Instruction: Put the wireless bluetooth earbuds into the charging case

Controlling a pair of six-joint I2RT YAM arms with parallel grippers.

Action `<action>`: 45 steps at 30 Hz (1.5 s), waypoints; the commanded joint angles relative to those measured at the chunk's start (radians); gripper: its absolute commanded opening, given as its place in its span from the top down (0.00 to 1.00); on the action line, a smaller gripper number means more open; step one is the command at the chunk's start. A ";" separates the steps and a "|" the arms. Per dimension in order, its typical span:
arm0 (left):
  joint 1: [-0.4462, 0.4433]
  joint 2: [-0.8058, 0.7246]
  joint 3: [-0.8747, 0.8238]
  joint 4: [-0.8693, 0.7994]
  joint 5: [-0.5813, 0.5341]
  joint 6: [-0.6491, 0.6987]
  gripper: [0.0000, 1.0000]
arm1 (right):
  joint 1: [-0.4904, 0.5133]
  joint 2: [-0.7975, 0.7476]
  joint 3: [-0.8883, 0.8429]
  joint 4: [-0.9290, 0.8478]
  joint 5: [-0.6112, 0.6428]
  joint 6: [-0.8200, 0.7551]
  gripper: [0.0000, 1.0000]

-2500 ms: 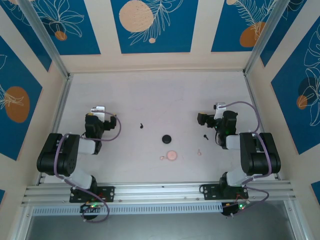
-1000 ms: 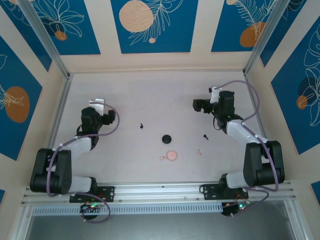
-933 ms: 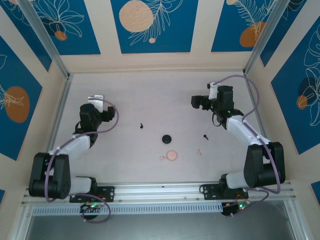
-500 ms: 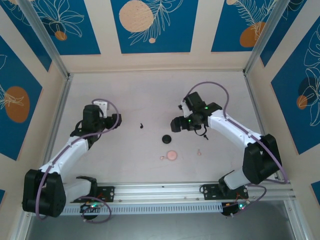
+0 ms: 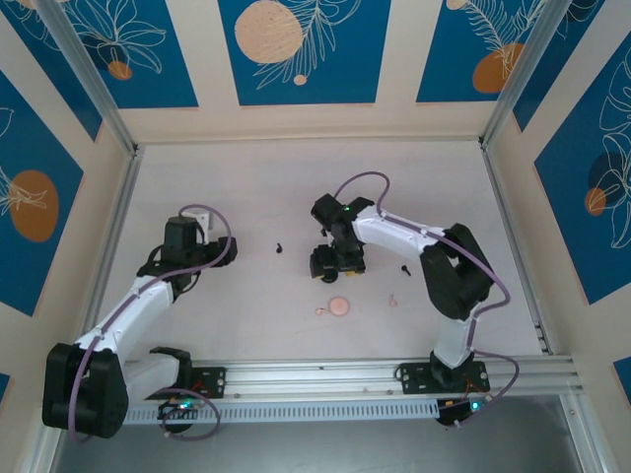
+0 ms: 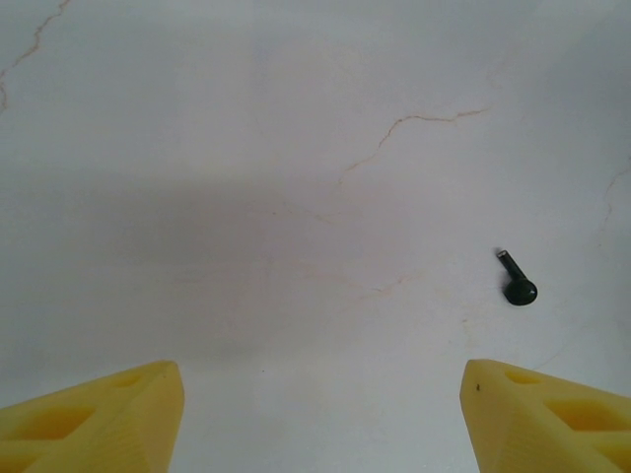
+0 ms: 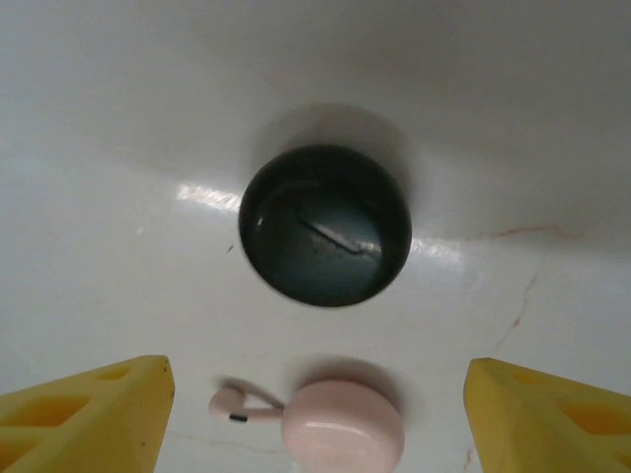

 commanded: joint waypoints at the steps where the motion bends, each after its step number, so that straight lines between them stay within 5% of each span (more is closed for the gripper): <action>1: -0.006 0.002 -0.013 -0.023 -0.006 -0.006 0.27 | 0.010 0.042 0.063 -0.069 0.018 0.032 0.23; 23: -0.006 0.033 -0.018 -0.013 0.001 0.025 0.26 | 0.000 0.223 0.162 -0.062 0.054 -0.008 0.36; 33: -0.007 0.026 -0.031 0.020 0.041 0.055 0.32 | 0.000 0.181 0.132 -0.017 0.038 -0.005 0.53; 39: -0.030 -0.003 -0.097 0.226 0.249 0.098 0.44 | -0.022 -0.011 -0.031 0.206 -0.027 0.053 0.54; 45: -0.142 -0.064 -0.299 0.692 0.329 0.179 0.48 | -0.047 -0.258 -0.265 0.608 -0.124 0.127 0.56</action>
